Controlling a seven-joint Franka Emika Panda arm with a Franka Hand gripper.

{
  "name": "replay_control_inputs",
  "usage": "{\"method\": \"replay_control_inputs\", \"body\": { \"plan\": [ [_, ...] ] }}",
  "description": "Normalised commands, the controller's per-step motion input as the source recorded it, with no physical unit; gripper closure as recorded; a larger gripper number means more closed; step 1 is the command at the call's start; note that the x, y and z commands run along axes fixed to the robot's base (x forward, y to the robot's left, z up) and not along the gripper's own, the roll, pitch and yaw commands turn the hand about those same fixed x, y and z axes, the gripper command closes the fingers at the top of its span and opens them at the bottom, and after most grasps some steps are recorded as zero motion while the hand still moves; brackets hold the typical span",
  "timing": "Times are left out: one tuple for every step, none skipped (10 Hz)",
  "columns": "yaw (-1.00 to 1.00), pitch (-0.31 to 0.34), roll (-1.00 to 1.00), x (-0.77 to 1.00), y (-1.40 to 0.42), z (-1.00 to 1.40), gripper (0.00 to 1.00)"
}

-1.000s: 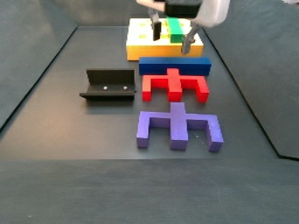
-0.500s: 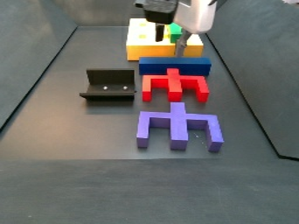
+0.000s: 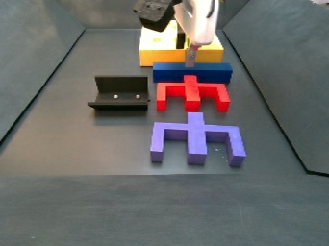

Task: Pick up the blue object. Move up. Move to above the board. Insert the blue object.
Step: Pick up the blue object.

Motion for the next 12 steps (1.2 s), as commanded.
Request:
{"method": "replay_control_inputs", "body": {
  "plan": [
    [-1.00,-0.060,0.00,0.00,-0.11,-0.28,0.00],
    [-0.95,0.000,0.00,0.00,-0.22,-0.11,0.00],
    [-0.01,0.051,0.04,0.00,0.00,-0.03,0.00],
    [0.00,0.000,-0.01,0.00,0.08,0.00,0.00],
    [0.00,0.000,0.07,0.00,-0.17,0.00,0.00],
    [-0.12,0.000,-0.04,-0.31,-0.07,-0.29,0.00],
    [-0.22,0.000,-0.07,-0.44,-0.17,-0.27,0.00],
    [-0.21,0.000,-0.08,-0.29,-0.24,-0.16,0.00],
    [-0.18,0.000,-0.02,-0.25,-0.21,-0.11,0.00],
    [-0.17,0.000,0.00,-0.31,-0.18,-0.06,0.00],
    [-0.21,0.000,0.00,-0.37,0.01,-0.14,0.00],
    [-0.21,0.016,0.01,-0.40,0.13,-0.18,0.00]
  ]
}}
